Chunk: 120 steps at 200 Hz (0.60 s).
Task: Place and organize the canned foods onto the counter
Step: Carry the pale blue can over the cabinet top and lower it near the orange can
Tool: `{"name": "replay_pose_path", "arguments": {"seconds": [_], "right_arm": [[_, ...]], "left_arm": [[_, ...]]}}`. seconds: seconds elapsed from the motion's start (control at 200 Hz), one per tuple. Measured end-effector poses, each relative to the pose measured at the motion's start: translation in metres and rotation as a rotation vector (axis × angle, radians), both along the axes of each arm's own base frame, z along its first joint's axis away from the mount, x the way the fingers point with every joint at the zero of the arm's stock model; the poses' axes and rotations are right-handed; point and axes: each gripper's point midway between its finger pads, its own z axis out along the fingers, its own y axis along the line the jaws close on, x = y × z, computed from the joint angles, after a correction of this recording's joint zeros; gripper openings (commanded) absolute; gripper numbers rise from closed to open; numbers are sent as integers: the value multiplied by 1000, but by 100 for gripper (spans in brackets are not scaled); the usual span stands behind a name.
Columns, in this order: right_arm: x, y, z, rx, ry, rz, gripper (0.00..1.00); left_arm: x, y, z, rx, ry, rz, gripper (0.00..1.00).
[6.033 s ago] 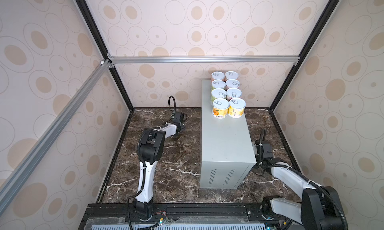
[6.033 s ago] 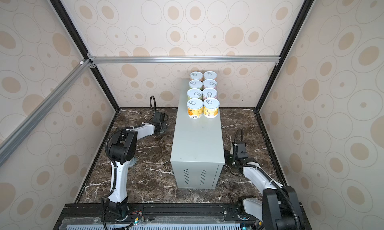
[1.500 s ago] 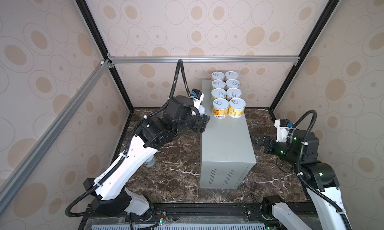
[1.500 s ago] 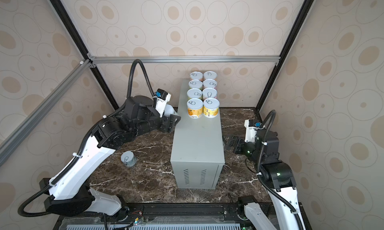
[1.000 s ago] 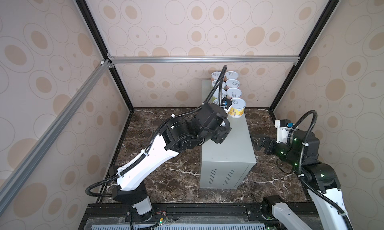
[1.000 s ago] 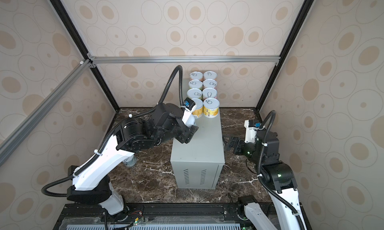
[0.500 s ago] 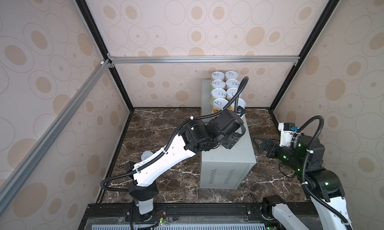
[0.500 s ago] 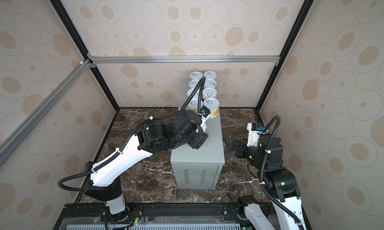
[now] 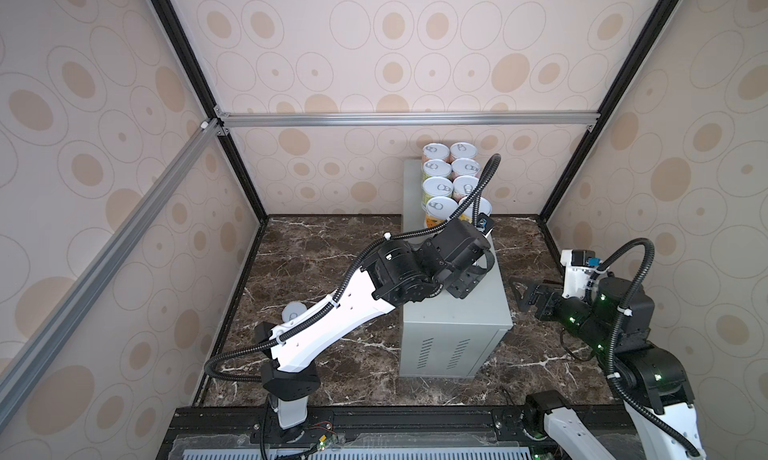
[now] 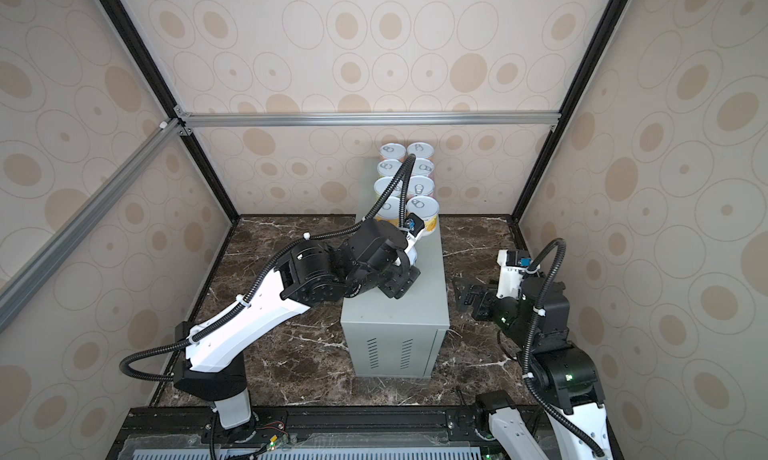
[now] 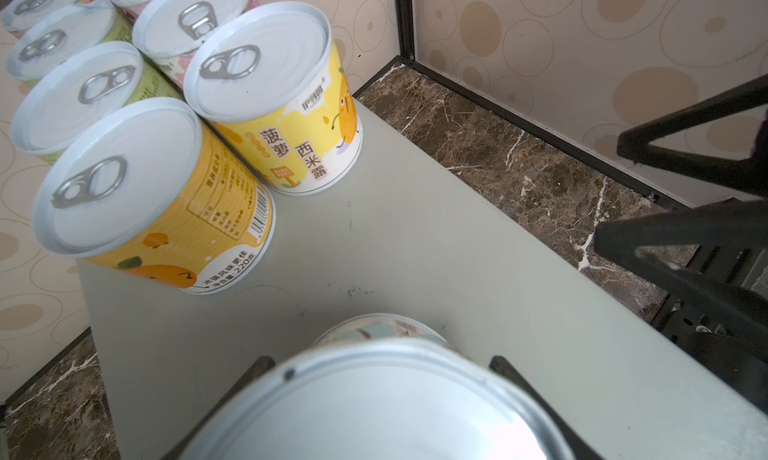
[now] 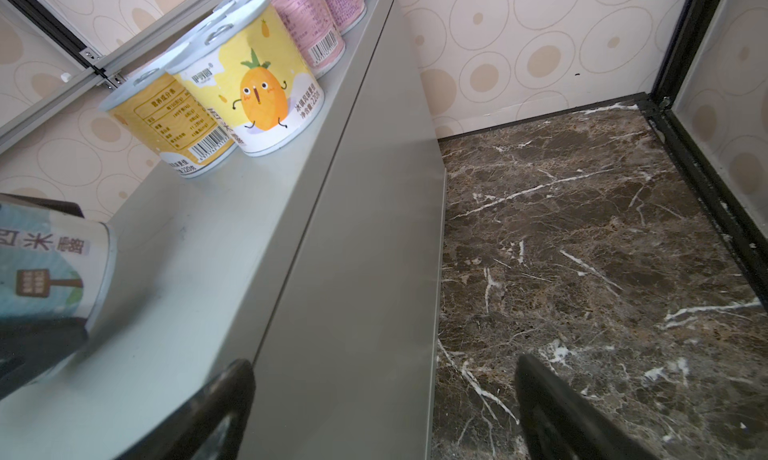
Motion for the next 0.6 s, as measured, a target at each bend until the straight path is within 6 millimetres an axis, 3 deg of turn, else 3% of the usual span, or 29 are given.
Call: {"name": "replay_pose_path", "arguments": {"seconds": [0.175,0.305,0.52,0.6], "right_arm": [[-4,-1,0,-25,-9,4,99],[-6,0,1,-37,5,13,100],[-12,4,20,-36,-20,48,99],[-15,9,27,-34,-36,79,99]], "left_arm": [[2,-6,-7,13,7,-4,83],[4,-10,-1,-11,-9,-6,87],[5,-12,10,-45,-27,-6,92],[5,-12,11,-48,-31,-4,99]]}}
